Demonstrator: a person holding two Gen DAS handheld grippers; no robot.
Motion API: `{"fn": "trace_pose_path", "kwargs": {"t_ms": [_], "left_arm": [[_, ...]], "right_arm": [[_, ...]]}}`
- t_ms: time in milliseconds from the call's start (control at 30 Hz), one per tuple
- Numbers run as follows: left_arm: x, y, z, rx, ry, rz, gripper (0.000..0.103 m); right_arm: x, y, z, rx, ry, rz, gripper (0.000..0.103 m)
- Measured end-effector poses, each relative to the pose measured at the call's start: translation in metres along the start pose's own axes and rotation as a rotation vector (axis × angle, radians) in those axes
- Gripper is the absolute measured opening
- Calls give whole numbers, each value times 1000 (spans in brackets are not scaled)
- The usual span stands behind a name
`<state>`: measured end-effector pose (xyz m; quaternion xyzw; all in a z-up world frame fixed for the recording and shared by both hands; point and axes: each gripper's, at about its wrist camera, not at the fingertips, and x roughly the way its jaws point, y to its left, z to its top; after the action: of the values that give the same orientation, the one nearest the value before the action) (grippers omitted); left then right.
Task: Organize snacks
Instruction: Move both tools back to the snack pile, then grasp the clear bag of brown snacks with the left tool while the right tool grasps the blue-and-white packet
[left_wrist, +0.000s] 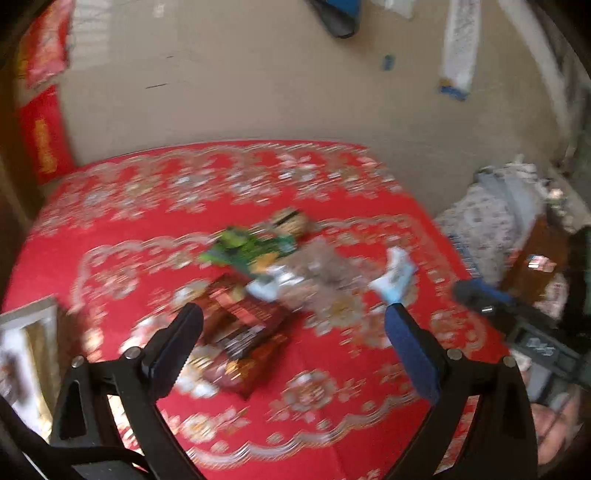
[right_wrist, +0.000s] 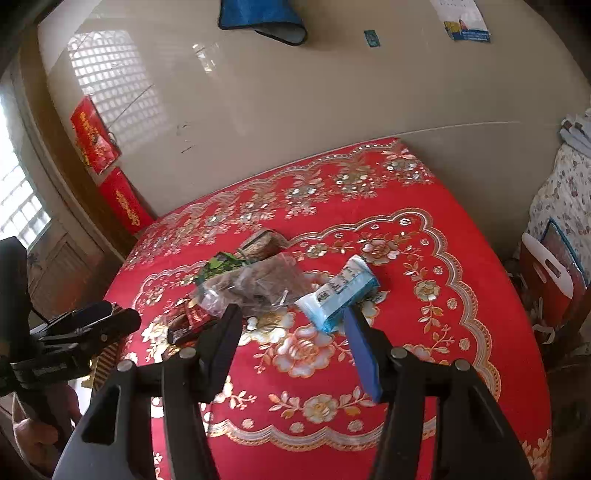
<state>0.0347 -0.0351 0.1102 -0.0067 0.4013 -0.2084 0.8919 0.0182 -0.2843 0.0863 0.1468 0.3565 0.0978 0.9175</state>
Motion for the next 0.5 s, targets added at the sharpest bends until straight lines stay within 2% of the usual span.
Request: {"fn": "trace_pose_path", "kwargs": {"t_ms": [33,67,133,233,433,500], "left_arm": [[3,-1,2,2,2,-28,99],[8,-2,5,6,10,-22,99],[14,-7,10,32,-6,31,99],[23,-9,19,45,-33,-2,99],[59,-13,36,44,35,-30,99],[69,-14,41,61,50,-12,99]], "right_arm": [[3,-3,1,7,6,2,57],[6,-4,1,12,11,0,57],[12,-8,2,20,22,-6,57],[23,-16,4,42,49,-17,57],[49,-31,9,94,104,-38,57],[56,-35,11,113,117,-32,57]]}}
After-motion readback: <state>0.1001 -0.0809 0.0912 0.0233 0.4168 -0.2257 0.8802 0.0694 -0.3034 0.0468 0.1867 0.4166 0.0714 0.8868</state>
